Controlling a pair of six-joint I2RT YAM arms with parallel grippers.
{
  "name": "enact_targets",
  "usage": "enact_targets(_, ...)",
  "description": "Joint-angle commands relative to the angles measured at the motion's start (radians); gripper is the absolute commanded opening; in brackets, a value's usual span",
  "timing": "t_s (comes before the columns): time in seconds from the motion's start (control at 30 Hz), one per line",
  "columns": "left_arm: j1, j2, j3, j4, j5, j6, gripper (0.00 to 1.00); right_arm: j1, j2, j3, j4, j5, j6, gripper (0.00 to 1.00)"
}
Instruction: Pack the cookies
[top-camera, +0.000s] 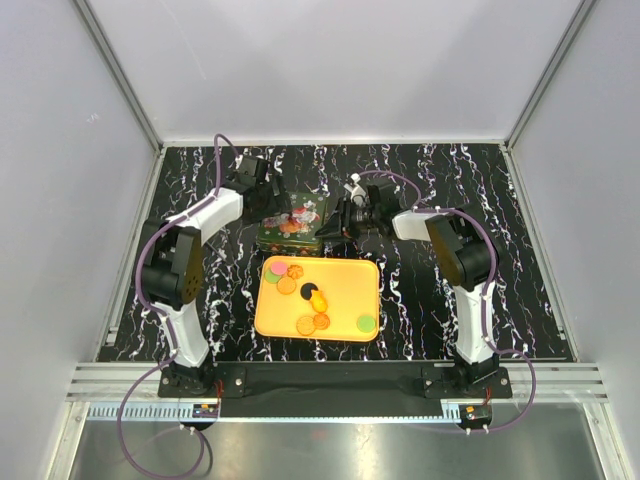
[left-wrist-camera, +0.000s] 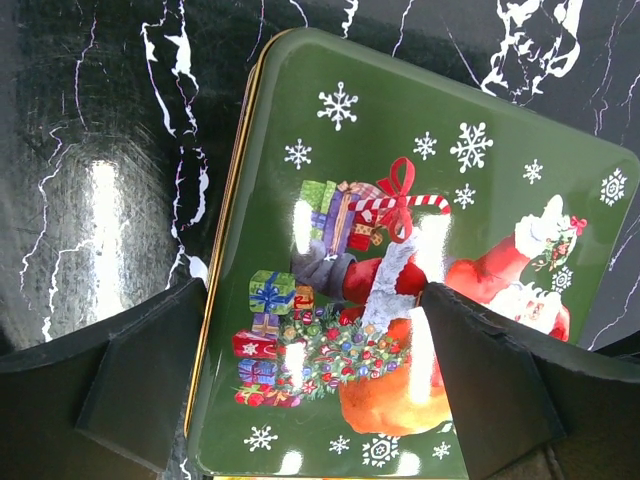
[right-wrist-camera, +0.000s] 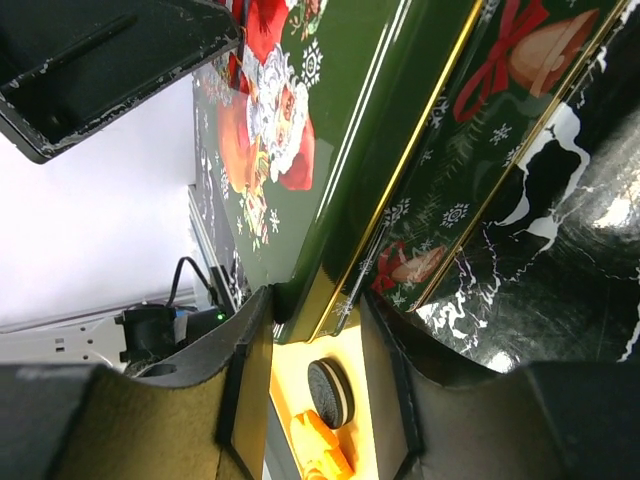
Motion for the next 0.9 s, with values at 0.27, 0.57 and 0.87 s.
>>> enact_targets(0.27, 0.009, -0.036, 0.079, -0.074, 0.168, 0.033, 0.95, -0.001, -0.002, 0.087, -0.157, 0.081, -0.091, 0.65)
enact_targets(0.57, 0.018, -0.042, 0.064, -0.063, 0.218, 0.022, 0.95, -0.010, 0.000, 0.099, -0.163, 0.058, -0.092, 0.73)
enact_targets(0.87, 0.015, -0.071, 0.053, -0.069, 0.184, 0.027, 0.94, -0.008, 0.001, 0.090, -0.151, 0.073, -0.092, 0.62)
